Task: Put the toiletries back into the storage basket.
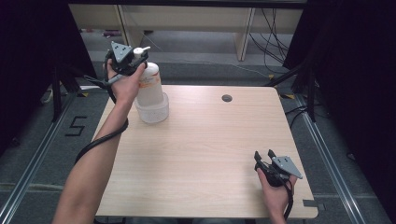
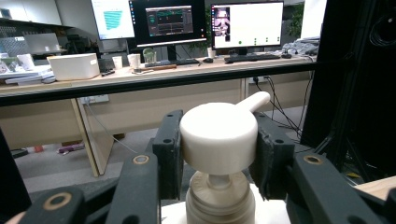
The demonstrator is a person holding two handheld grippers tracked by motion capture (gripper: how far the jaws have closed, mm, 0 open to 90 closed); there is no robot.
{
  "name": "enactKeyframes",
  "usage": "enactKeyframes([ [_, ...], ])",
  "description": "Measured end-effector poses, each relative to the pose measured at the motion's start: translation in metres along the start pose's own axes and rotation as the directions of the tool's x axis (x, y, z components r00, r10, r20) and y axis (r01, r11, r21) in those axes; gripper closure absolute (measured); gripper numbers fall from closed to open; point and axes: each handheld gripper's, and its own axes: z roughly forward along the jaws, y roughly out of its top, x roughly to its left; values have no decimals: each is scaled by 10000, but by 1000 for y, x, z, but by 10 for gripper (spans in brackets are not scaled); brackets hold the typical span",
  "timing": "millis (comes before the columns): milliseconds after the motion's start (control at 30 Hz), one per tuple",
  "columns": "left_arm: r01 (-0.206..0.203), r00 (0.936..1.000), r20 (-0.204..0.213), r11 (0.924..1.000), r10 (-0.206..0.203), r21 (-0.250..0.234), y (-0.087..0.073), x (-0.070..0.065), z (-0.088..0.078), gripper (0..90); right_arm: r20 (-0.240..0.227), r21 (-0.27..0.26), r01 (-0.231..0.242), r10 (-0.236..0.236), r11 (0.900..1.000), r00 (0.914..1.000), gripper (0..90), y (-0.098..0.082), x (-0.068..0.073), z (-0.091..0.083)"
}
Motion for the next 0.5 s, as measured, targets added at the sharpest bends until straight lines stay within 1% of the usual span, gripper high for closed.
enactKeyframes([
  [100,-43,10000,16,10000,43,57,-3,0,1,585,-26,29,69,-69,10000,10000,441,0,0,0],
  [133,-68,10000,16,9999,68,92,-5,0,2,585,45,50,201,-202,9998,9998,441,0,-1,0],
  [167,-46,10000,11,9999,46,106,-6,-1,2,585,77,69,53,-54,10000,10000,441,0,0,0],
  [367,49,10000,13,9997,-50,222,-12,1,4,585,30,63,53,-53,10000,10000,440,0,0,0],
  [500,19,10000,-4,9996,-19,298,-15,1,5,585,-24,2,57,-57,10000,10000,440,0,0,0],
])
